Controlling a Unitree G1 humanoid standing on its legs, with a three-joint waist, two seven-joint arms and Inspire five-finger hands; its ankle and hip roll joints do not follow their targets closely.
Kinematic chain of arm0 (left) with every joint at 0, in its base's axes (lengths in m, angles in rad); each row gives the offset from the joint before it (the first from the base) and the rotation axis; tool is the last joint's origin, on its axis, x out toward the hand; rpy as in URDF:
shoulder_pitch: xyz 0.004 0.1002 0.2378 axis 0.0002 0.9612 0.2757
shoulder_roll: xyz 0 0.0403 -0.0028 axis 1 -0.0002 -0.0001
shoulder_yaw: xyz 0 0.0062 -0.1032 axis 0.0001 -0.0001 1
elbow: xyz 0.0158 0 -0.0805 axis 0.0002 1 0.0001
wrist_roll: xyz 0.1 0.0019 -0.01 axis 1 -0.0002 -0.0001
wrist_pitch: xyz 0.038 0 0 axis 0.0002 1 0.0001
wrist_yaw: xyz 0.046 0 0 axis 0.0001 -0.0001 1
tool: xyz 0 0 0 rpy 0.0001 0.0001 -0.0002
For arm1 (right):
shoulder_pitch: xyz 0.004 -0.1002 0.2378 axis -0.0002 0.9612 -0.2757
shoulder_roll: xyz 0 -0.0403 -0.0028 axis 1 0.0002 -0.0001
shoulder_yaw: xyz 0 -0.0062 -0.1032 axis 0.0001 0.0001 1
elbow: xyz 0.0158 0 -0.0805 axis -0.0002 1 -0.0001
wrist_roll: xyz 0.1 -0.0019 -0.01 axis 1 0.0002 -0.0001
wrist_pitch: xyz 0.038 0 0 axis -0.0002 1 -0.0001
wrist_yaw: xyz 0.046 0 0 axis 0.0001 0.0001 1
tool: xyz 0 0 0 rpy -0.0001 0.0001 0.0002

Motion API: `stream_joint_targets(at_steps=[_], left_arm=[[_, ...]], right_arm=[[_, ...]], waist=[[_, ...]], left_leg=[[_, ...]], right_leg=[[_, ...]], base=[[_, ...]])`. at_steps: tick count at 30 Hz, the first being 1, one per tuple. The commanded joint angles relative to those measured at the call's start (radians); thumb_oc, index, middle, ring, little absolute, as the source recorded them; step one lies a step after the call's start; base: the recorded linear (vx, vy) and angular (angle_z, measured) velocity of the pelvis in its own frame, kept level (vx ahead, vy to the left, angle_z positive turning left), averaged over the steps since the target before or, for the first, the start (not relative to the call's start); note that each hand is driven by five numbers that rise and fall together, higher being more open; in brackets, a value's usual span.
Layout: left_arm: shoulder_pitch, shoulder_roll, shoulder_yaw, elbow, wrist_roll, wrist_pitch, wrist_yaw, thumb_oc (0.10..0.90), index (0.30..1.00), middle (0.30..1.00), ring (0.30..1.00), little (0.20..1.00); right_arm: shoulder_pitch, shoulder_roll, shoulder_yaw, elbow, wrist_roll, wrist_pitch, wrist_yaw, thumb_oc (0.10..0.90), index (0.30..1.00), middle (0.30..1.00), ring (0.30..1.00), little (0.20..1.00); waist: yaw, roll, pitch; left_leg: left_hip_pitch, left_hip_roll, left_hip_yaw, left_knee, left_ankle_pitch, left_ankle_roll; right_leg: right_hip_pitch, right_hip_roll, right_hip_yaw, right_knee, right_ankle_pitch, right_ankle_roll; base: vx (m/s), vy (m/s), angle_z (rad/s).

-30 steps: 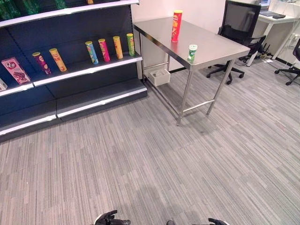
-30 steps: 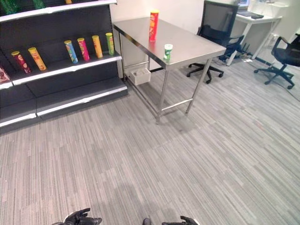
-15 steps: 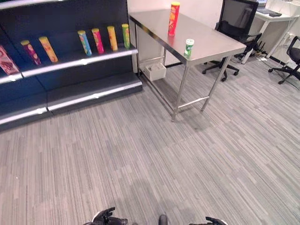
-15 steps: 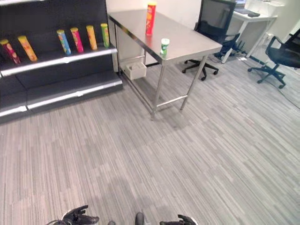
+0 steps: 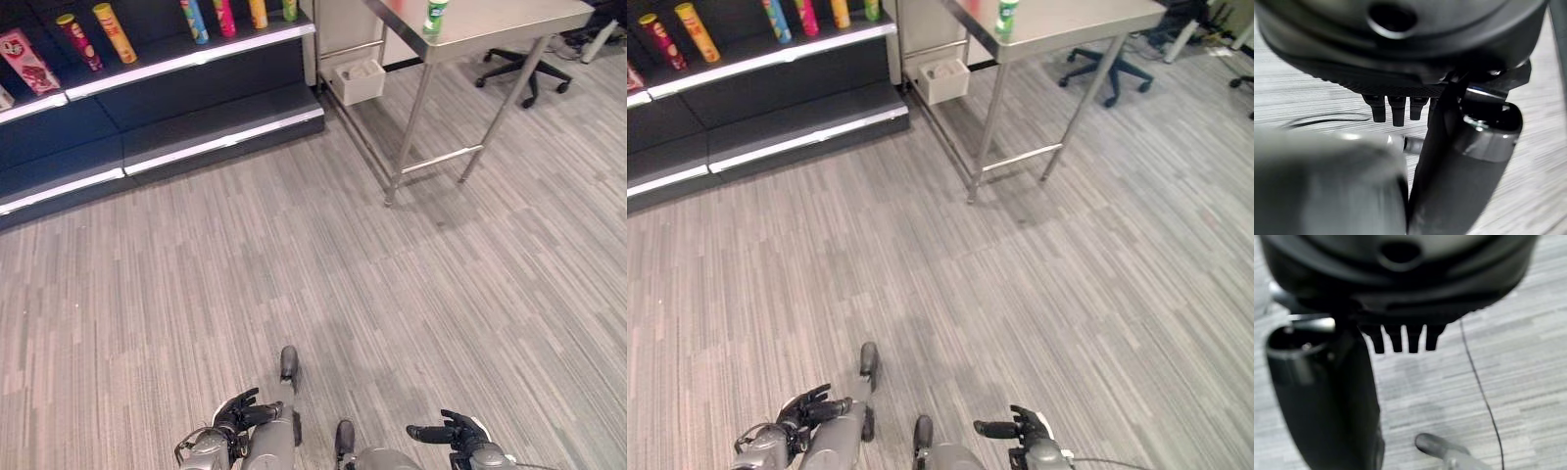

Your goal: Put the goods on the table back onto the shelves and tidy them up.

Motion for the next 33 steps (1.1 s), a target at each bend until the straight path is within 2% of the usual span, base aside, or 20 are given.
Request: stream_joint_targets(at_steps=[1,5,6,7,8,10,11,12,15,16,17,20,22,25,27,28,30,31,32,33], left_arm=[[0.099,0.070,-0.025,0.030,0.047,0.000,0.024,0.800,0.900,0.900,0.900,0.900],[0.104,0.089,-0.010,0.028,0.060,-0.002,0.024,0.800,0.900,0.900,0.900,0.900],[0.104,0.090,-0.010,0.028,0.060,-0.002,0.024,0.800,0.900,0.900,0.900,0.900],[0.099,0.097,-0.006,0.023,0.056,-0.001,0.025,0.800,0.900,0.900,0.900,0.900],[0.097,0.103,-0.004,0.011,0.052,0.001,0.025,0.800,0.900,0.900,0.900,0.900],[0.086,0.110,-0.006,-0.003,0.047,0.000,0.029,0.800,0.900,0.900,0.900,0.900],[0.076,0.117,-0.009,-0.007,0.047,0.003,0.032,0.800,0.900,0.900,0.900,0.900],[0.075,0.119,-0.008,-0.005,0.049,0.003,0.034,0.800,0.900,0.900,0.900,0.900],[0.060,0.119,-0.021,-0.011,0.048,-0.002,0.033,0.800,0.900,0.900,0.900,0.900],[0.041,0.120,-0.037,0.000,0.061,-0.008,0.037,0.800,0.900,0.900,0.900,0.900],[0.041,0.119,-0.037,0.000,0.061,-0.008,0.036,0.800,0.900,0.900,0.900,0.900],[0.019,0.112,-0.046,0.005,0.093,-0.013,0.030,0.800,0.900,0.900,0.900,0.900],[0.016,0.101,-0.046,0.008,0.105,-0.014,0.026,0.800,0.900,0.900,0.900,0.900],[0.020,0.090,-0.056,0.010,0.113,-0.017,0.027,0.800,0.900,0.900,0.900,0.900],[0.016,0.084,-0.083,-0.008,0.107,-0.019,0.027,0.800,0.900,0.900,0.900,0.900],[0.016,0.083,-0.083,-0.008,0.107,-0.019,0.027,0.800,0.900,0.900,0.900,0.900],[0.017,0.083,-0.097,-0.024,0.098,-0.017,0.021,0.800,0.900,0.900,0.900,0.900],[0.016,0.084,-0.099,-0.035,0.088,-0.016,0.021,0.800,0.900,0.900,0.900,0.900],[0.016,0.084,-0.099,-0.035,0.088,-0.015,0.021,0.800,0.900,0.900,0.900,0.900],[0.016,0.082,-0.099,-0.039,0.078,-0.014,0.031,0.800,0.900,0.900,0.900,0.900]], right_arm=[[0.083,-0.012,0.019,-0.089,-0.023,-0.030,-0.010,0.800,0.900,0.900,0.900,0.900],[0.077,0.000,0.032,-0.086,-0.059,-0.021,0.014,0.800,0.900,0.900,0.900,0.900],[0.077,0.000,0.032,-0.086,-0.059,-0.021,0.014,0.800,0.900,0.900,0.900,0.900],[0.069,-0.001,0.034,-0.079,-0.068,-0.019,0.023,0.800,0.900,0.900,0.900,0.900],[0.065,-0.001,0.033,-0.081,-0.067,-0.017,0.025,0.800,0.900,0.900,0.900,0.900],[0.056,-0.010,0.021,-0.086,-0.058,-0.019,0.021,0.800,0.900,0.900,0.900,0.900],[0.050,-0.007,0.017,-0.093,-0.048,-0.019,0.013,0.800,0.900,0.900,0.900,0.900],[0.050,-0.004,0.016,-0.094,-0.047,-0.019,0.010,0.800,0.900,0.900,0.900,0.900],[0.053,-0.006,0.017,-0.091,-0.042,-0.019,0.009,0.800,0.900,0.900,0.900,0.900],[0.047,-0.008,0.019,-0.078,-0.034,-0.018,0.006,0.800,0.900,0.900,0.900,0.900],[0.047,-0.008,0.019,-0.078,-0.034,-0.018,0.006,0.800,0.900,0.900,0.900,0.900],[0.071,-0.003,0.004,-0.067,-0.030,-0.015,0.006,0.800,0.900,0.900,0.900,0.900],[0.088,-0.004,-0.001,-0.058,-0.036,-0.012,0.006,0.800,0.900,0.900,0.900,0.900],[0.113,-0.013,-0.010,-0.032,-0.036,-0.014,0.011,0.800,0.900,0.900,0.900,0.900],[0.126,-0.032,-0.033,-0.010,-0.010,-0.025,0.013,0.800,0.900,0.900,0.900,0.900],[0.126,-0.033,-0.033,-0.010,-0.010,-0.025,0.013,0.800,0.900,0.900,0.900,0.900],[0.127,-0.045,-0.039,-0.008,0.002,-0.027,0.013,0.800,0.900,0.900,0.900,0.900],[0.121,-0.051,-0.041,-0.008,0.007,-0.028,0.012,0.800,0.900,0.900,0.900,0.900],[0.121,-0.051,-0.041,-0.008,0.007,-0.028,0.012,0.800,0.900,0.900,0.900,0.900],[0.110,-0.058,-0.038,-0.010,0.012,-0.025,0.005,0.800,0.900,0.900,0.900,0.900]], waist=[[-0.019,-0.047,-0.142],[-0.003,-0.080,-0.179],[-0.002,-0.081,-0.179],[0.003,-0.091,-0.181],[0.003,-0.089,-0.175],[-0.017,-0.072,-0.142],[-0.035,-0.042,-0.119],[-0.040,-0.025,-0.113],[-0.075,-0.007,-0.099],[-0.116,-0.019,-0.084],[-0.118,-0.016,-0.079],[-0.180,-0.048,-0.071],[-0.196,-0.050,-0.072],[-0.210,-0.053,-0.100],[-0.231,-0.032,-0.123],[-0.232,-0.031,-0.123],[-0.238,-0.030,-0.121],[-0.233,-0.037,-0.108],[-0.234,-0.036,-0.109],[-0.219,-0.055,-0.087]], left_leg=[[-0.008,-0.054,0.017,0.018,0.169,0.078],[0.047,-0.089,0.028,0.048,0.110,0.122],[0.048,-0.089,0.029,0.048,0.110,0.123],[0.067,-0.114,0.032,0.065,0.072,0.147],[0.081,-0.125,0.029,0.072,0.054,0.161],[0.121,-0.148,0.017,0.078,0.029,0.190],[0.177,-0.139,0.001,0.053,0.010,0.209],[0.203,-0.131,-0.003,0.041,0.000,0.214],[0.284,-0.128,-0.024,0.027,-0.046,0.209],[0.352,-0.145,-0.049,0.017,-0.090,0.201],[0.360,-0.141,-0.051,0.016,-0.093,0.200],[0.477,-0.168,-0.111,0.010,-0.172,0.189],[0.527,-0.166,-0.134,0.010,-0.205,0.182],[0.567,-0.149,-0.157,0.010,-0.242,0.173],[0.553,-0.098,-0.154,0.115,-0.212,0.121],[0.552,-0.097,-0.155,0.117,-0.213,0.121],[0.469,-0.079,-0.110,0.330,-0.123,0.065],[0.409,-0.087,-0.106,0.457,-0.073,0.052],[0.403,-0.086,-0.107,0.465,-0.077,0.052],[0.307,-0.096,-0.075,0.648,-0.031,0.054]], right_leg=[[0.153,-0.107,-0.003,-0.073,-0.074,0.156],[0.139,-0.196,0.025,0.025,-0.035,0.217],[0.138,-0.197,0.026,0.026,-0.036,0.217],[0.081,-0.230,0.038,0.158,0.054,0.251],[0.035,-0.237,0.047,0.254,0.106,0.258],[-0.056,-0.247,0.055,0.457,0.256,0.255],[-0.145,-0.244,0.044,0.603,0.303,0.234],[-0.194,-0.258,0.016,0.651,0.288,0.229],[-0.272,-0.251,-0.090,0.512,0.144,0.195],[-0.341,-0.187,-0.104,0.268,0.142,0.213],[-0.330,-0.184,-0.108,0.262,0.142,0.212],[-0.388,-0.123,-0.073,-0.018,0.245,0.260],[-0.388,-0.116,-0.097,-0.048,0.272,0.265],[-0.349,-0.118,-0.092,-0.055,0.292,0.234],[-0.312,-0.096,-0.087,-0.015,0.266,0.201],[-0.312,-0.096,-0.088,-0.014,0.265,0.200],[-0.241,-0.089,-0.096,-0.017,0.217,0.171],[-0.221,-0.090,-0.090,-0.014,0.201,0.156],[-0.223,-0.089,-0.092,-0.013,0.201,0.156],[-0.185,-0.096,-0.079,-0.014,0.178,0.135]], base=[[0.40,0.194,-0.82],[0.37,0.188,-0.62],[0.30,0.186,-0.52],[0.24,0.189,-0.27],[0.29,0.267,-0.16],[0.17,0.276,0.09],[0.23,0.321,0.32],[0.33,0.280,0.25],[0.42,0.057,0.17],[0.45,-0.063,0.15],[0.51,-0.082,0.17],[0.49,-0.066,0.68],[0.45,-0.090,0.66],[0.40,-0.154,0.63],[0.49,-0.275,0.54],[0.35,-0.215,0.33],[0.23,-0.170,0.32],[0.10,-0.097,0.32],[0.12,-0.146,0.18],[0.12,-0.138,-0.04]])
